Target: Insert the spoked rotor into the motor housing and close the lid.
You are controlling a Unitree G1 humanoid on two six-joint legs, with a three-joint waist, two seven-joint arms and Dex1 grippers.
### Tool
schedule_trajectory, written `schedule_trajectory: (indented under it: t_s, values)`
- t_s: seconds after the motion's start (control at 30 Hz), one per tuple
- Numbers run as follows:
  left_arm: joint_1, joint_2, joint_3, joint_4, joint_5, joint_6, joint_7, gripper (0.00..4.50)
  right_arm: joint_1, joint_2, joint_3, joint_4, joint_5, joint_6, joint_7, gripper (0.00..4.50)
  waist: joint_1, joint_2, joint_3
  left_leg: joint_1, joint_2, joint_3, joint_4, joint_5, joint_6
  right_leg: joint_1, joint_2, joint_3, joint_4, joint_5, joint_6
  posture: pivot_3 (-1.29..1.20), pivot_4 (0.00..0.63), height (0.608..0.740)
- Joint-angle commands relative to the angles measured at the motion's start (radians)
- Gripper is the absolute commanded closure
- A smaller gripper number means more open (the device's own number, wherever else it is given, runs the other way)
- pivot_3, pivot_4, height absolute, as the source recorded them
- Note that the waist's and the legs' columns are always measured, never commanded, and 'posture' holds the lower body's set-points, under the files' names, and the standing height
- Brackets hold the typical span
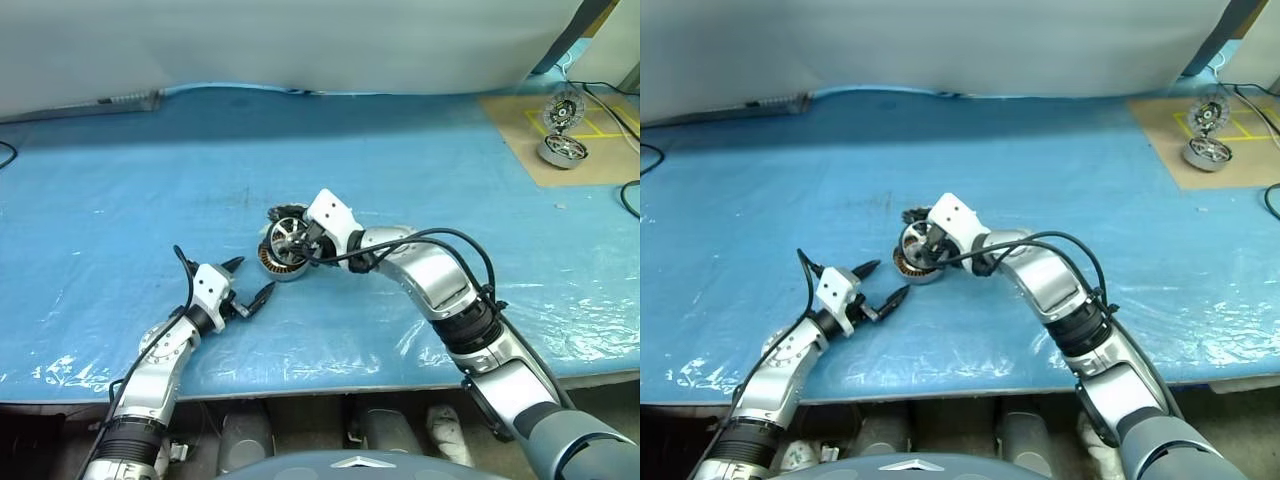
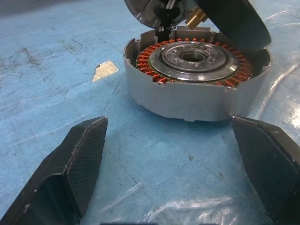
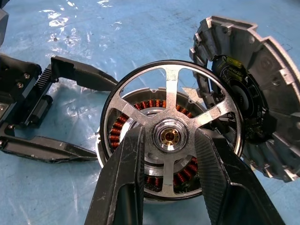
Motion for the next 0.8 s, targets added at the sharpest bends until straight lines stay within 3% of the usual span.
schedule_trajectory:
  t_s: [0.03, 0.23, 0.43, 0.67, 0.8]
  values:
    - [-0.008, -0.001, 0.001, -0.023, -0.007, -0.011, -0.002, 0.0, 0.015, -0.004, -0.003, -0.067, 0.005, 0.022, 0.008, 3.23, 0.0, 0.0, 0.0, 0.0, 0.0, 0.0, 0.0, 0.0, 0.0, 0.0, 0.0, 0.0, 0.0, 0.0, 0.0, 0.0, 0.15, 0.74]
    - [-0.01, -0.002, 0.0, -0.019, -0.007, -0.011, -0.004, 0.0, 0.039, 0.019, 0.005, -0.091, 0.016, 0.063, 0.005, 3.23, 0.0, 0.0, 0.0, 0.0, 0.0, 0.0, 0.0, 0.0, 0.0, 0.0, 0.0, 0.0, 0.0, 0.0, 0.0, 0.0, 0.15, 0.74]
    - [-0.014, -0.003, -0.002, -0.031, -0.006, 0.0, 0.001, 0.0, 0.041, 0.059, -0.022, -0.069, 0.003, 0.067, -0.04, 1.38, -0.001, 0.0, 0.0, 0.0, 0.0, 0.0, 0.0, 0.0, 0.0, 0.0, 0.0, 0.0, 0.0, 0.0, 0.0, 0.0, 0.15, 0.74]
    - [-0.02, -0.003, -0.002, -0.04, -0.008, 0.009, 0.002, 0.0, 0.036, 0.078, -0.073, -0.101, 0.029, 0.097, -0.053, 1.38, 0.0, 0.0, 0.0, 0.0, 0.0, 0.0, 0.0, 0.0, 0.0, 0.0, 0.0, 0.0, 0.0, 0.0, 0.0, 0.0, 0.15, 0.74]
    - [-0.024, -0.003, -0.001, -0.039, -0.009, 0.012, 0.001, 0.0, 0.055, 0.092, -0.087, -0.107, 0.034, 0.102, -0.074, 2.29, 0.0, 0.0, 0.0, 0.0, 0.0, 0.0, 0.0, 0.0, 0.0, 0.0, 0.0, 0.0, 0.0, 0.0, 0.0, 0.0, 0.15, 0.74]
